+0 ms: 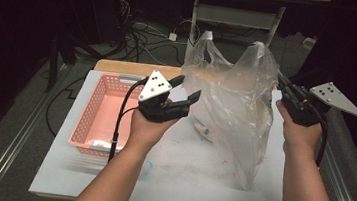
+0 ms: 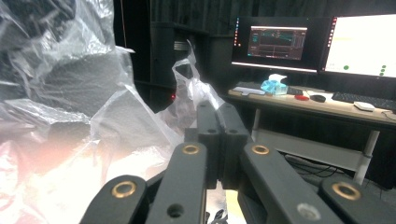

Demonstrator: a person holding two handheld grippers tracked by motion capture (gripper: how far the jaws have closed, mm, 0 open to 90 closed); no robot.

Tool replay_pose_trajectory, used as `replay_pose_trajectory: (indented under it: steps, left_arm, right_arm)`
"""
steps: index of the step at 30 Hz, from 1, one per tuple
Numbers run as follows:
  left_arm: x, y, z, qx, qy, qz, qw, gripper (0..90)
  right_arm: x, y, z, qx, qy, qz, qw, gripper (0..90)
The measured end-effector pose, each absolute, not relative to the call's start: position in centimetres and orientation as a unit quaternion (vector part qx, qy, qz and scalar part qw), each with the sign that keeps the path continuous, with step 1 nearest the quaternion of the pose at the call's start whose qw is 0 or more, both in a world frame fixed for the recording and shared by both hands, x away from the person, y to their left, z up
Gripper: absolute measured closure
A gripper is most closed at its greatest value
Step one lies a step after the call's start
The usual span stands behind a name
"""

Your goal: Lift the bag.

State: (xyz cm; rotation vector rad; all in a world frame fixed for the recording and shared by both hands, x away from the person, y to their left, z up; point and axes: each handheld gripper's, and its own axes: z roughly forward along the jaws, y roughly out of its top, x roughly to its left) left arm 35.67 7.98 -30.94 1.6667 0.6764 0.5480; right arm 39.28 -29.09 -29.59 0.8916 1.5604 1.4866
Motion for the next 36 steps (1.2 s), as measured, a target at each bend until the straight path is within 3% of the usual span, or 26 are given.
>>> replay_pose_trajectory:
  steps: [8,13,24,36]
  left_arm:
    - [33.9,10.3,-34.9,0.728,0.318,0.197,0.574,14.0]
    - [33.0,9.8,-37.6,0.760,0.332,0.158,0.537,0.6]
    - [32.2,8.9,-40.6,0.775,0.339,0.162,0.509,0.0]
    - [31.7,9.3,-40.9,0.785,0.326,0.169,0.499,0.0]
  right_arm:
    - [38.6,-29.3,-29.5,0.344,0.621,0.584,0.393,89.4]
    - [37.9,-29.4,-29.2,0.341,0.620,0.590,0.388,77.8]
    - [35.5,-29.6,-29.9,0.329,0.643,0.585,0.370,54.9]
    - [34.6,-30.1,-37.1,0.367,0.688,0.533,0.328,26.0]
